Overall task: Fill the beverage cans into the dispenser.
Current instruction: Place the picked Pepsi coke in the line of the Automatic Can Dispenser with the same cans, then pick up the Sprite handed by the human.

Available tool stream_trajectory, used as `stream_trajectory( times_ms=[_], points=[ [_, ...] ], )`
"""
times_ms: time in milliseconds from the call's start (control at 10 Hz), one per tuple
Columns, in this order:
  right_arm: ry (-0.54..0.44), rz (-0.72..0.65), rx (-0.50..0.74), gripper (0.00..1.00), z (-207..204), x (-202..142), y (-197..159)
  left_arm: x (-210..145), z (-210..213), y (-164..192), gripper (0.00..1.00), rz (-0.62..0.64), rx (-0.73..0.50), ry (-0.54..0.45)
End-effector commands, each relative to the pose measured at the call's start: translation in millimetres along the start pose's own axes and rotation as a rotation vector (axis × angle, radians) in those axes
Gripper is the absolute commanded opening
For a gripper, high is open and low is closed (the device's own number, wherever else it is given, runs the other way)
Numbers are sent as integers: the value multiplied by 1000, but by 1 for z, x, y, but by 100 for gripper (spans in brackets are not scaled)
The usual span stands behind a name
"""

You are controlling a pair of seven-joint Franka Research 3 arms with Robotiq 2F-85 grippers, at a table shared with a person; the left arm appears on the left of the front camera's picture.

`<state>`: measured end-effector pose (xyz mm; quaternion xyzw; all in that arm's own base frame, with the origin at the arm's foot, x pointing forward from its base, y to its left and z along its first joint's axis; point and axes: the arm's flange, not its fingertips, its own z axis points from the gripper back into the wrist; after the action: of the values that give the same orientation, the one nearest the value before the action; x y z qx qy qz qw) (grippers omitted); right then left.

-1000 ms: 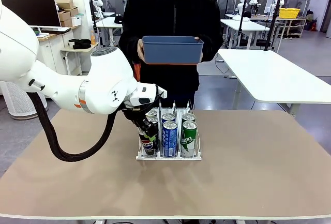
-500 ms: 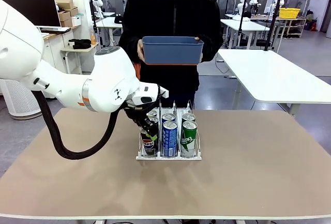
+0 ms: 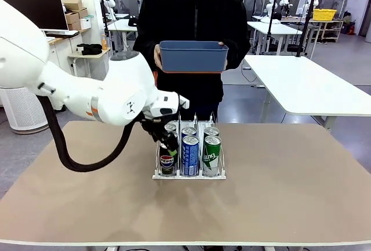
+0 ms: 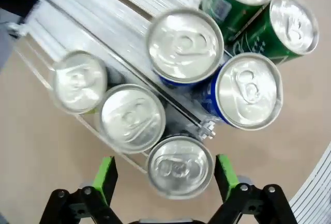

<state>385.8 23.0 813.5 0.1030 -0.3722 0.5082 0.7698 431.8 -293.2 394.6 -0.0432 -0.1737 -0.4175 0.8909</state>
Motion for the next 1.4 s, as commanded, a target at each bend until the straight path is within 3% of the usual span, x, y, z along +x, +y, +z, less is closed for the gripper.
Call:
stream_trajectory(
  times_ms=[0,400,500,1300],
  points=[
    [0,-1,1,100,0,0,1,-7,27,-8,100,5,87,-29],
    [0,-1,1,100,0,0,1,-10,54,-17,100,27,125,-82],
    [0,-1,1,100,0,0,1,-1,54,-11,100,16,83,-69],
    [0,-1,1,100,0,0,1,-1,54,-11,100,16,83,-69]
  ],
)
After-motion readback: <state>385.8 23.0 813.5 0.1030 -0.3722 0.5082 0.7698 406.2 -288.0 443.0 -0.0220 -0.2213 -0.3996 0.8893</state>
